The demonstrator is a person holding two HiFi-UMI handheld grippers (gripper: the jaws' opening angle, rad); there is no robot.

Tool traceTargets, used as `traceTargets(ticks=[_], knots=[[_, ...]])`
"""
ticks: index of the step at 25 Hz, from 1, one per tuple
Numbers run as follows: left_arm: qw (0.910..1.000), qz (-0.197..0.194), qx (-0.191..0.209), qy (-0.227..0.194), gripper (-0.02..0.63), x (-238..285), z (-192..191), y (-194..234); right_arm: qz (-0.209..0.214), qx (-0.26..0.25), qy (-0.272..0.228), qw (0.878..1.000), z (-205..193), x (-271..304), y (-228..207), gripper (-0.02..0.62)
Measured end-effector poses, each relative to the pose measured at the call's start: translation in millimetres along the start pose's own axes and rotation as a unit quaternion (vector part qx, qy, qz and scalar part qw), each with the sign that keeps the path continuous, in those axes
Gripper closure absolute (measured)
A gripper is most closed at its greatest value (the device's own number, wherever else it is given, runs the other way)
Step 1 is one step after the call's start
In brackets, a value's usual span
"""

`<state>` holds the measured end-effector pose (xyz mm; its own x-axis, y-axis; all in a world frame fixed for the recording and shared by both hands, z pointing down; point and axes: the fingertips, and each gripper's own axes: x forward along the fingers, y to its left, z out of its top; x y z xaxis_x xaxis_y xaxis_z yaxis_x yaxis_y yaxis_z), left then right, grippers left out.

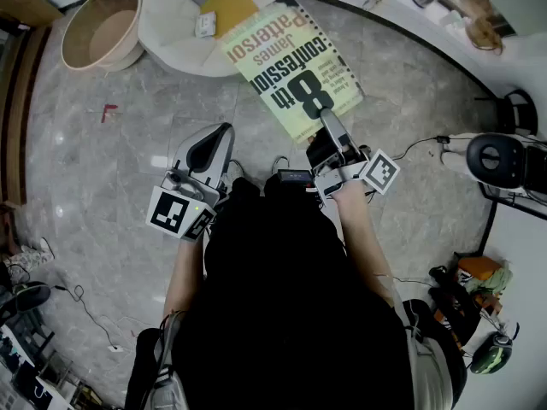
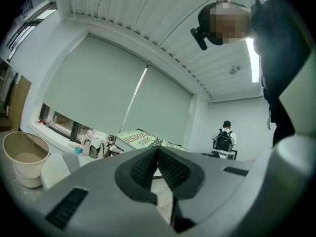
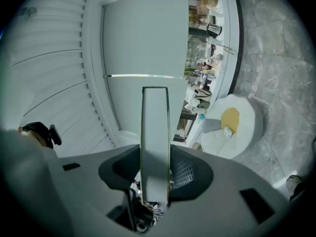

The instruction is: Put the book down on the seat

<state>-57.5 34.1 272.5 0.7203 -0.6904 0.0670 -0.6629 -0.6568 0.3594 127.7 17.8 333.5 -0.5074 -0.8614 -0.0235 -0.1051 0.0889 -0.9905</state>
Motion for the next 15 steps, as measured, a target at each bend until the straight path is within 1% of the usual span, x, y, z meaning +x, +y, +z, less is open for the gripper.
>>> traceTargets(ticks=[2, 5, 8, 10, 12, 15], knots=[[0.9999, -0.007, -0.001, -0.008, 0.595, 0.8, 6.0, -2.4, -0.002, -0.002, 0.000, 1.000, 0.8, -0.4, -0.7, 0.414], [0.9999, -0.006, 0.005, -0.007, 0.594, 0.4, 6.3, -1.6, -0.006, -0.004, 0.000, 1.000, 1.7, -0.4, -0.5, 0.414], [0.9996, -0.012, -0.009, -0.023, 0.595, -0.7, 11.9, -2.6, -0.003, 0.015, -0.009, 1.000, 1.2, 0.1, -0.9, 0.414], [0.9998, -0.007, -0.006, -0.016, 0.595, -5.7, 9.4, 2.3, -0.001, 0.027, -0.019, 0.999, -0.4, -0.4, -1.4, 0.413], [1.0000, -0.004, 0.002, -0.007, 0.595, -10.4, 6.2, 8.7, -0.002, 0.027, -0.025, 0.999, -1.5, -0.2, -0.6, 0.413], [1.0000, -0.003, -0.001, -0.003, 0.595, -13.2, 2.8, 15.0, -0.001, 0.021, -0.032, 0.999, -0.7, -0.1, -0.3, 0.413]])
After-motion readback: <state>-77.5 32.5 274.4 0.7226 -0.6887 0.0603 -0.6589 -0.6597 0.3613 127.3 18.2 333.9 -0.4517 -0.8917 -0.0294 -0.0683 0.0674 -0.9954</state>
